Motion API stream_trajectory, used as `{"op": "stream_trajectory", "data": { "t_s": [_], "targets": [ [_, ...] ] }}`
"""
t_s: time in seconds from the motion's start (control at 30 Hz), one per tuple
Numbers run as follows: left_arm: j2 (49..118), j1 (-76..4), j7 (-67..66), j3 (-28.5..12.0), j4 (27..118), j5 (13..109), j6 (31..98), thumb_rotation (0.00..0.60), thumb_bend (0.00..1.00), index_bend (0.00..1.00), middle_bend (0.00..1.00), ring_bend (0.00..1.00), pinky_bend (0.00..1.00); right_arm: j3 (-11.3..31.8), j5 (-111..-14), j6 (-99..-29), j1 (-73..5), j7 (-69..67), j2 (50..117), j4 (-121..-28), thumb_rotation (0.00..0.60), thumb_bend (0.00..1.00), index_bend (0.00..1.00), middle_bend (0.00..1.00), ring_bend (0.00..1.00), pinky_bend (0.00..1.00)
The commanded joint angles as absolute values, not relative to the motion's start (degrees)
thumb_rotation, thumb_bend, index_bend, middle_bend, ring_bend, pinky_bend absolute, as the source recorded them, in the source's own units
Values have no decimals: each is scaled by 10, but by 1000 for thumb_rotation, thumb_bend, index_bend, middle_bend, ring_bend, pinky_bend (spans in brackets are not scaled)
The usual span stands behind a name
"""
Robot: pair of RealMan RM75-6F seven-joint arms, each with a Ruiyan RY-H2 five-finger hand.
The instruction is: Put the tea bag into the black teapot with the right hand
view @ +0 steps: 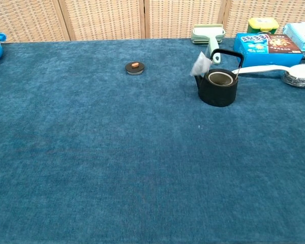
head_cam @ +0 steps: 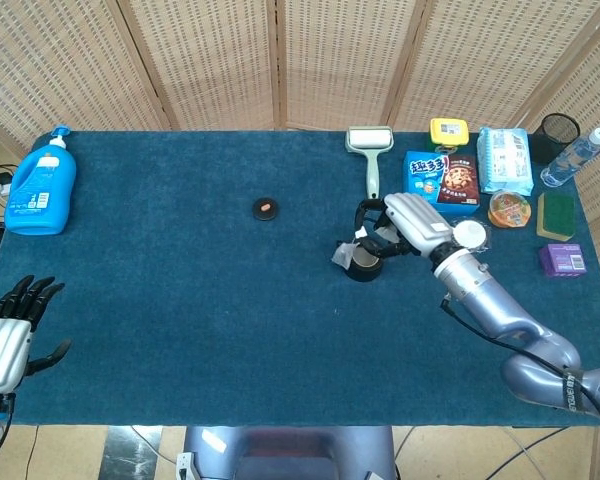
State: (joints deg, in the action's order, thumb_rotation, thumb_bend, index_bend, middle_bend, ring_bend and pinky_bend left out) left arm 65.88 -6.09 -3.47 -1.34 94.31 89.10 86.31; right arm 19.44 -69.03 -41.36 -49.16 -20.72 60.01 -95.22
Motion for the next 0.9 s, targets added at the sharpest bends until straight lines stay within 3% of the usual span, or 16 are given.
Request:
{"op": "stream_trajectory", "data": {
  "t_s": [0.03, 0.9],
  "targets": [
    [659, -62, -35, -14, 942, 890, 861, 600, 286, 141, 116, 31, 137, 193, -687, -407, -494, -213, 606, -940, 600, 520, 538, 1000, 1000, 1000],
    [659, -65, -46, -17, 946, 885, 855, 600, 288, 141, 116, 31, 137, 186, -693, -385, -492, -264, 624, -874, 600, 520, 539, 1000, 1000, 1000]
  ]
}}
